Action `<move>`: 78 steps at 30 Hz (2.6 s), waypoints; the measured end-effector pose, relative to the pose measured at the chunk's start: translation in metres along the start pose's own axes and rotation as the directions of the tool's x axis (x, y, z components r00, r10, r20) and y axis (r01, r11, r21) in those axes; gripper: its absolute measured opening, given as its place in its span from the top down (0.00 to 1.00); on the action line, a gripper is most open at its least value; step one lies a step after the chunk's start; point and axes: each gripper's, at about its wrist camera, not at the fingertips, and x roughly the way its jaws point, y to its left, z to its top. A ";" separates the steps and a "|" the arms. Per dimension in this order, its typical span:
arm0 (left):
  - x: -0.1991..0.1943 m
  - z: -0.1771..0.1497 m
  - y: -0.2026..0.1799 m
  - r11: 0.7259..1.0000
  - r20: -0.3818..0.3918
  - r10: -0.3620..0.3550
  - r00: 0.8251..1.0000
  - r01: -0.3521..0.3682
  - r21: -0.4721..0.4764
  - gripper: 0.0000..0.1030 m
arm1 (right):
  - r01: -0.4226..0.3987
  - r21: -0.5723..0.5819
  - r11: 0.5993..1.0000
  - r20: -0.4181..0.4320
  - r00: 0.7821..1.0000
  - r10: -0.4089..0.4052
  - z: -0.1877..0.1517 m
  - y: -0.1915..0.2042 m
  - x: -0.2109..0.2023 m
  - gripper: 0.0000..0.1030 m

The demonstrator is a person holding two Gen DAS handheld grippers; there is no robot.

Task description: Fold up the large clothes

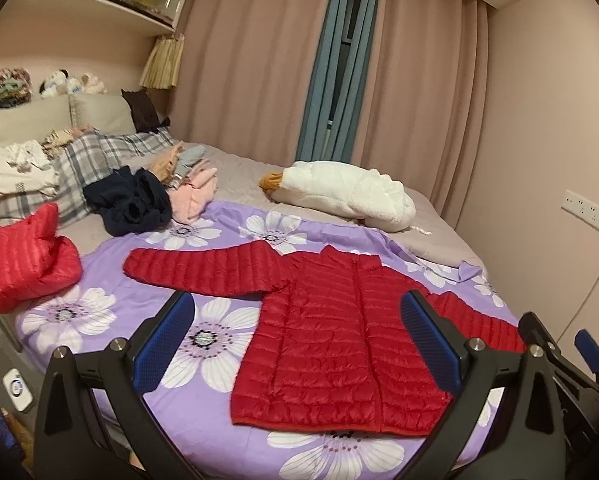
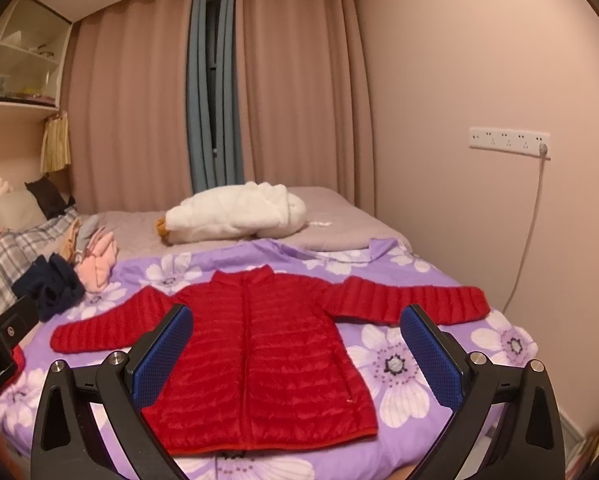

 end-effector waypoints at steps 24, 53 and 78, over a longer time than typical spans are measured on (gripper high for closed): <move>0.425 -0.052 0.138 0.866 -0.491 -0.055 0.869 -0.203 -0.456 0.26 | 0.436 -0.134 0.890 -0.278 0.845 -0.456 -0.014 -0.173 0.268 0.01; 0.432 -0.066 0.157 0.794 -0.485 0.444 0.753 -0.582 -0.176 0.85 | 0.475 0.639 0.604 -0.463 0.866 -0.191 -0.079 -0.354 0.292 0.89; 0.425 -0.071 0.192 0.819 -0.474 0.287 0.833 -0.470 -0.328 0.91 | -0.356 0.069 0.932 -0.304 0.882 0.360 0.076 0.174 0.334 0.90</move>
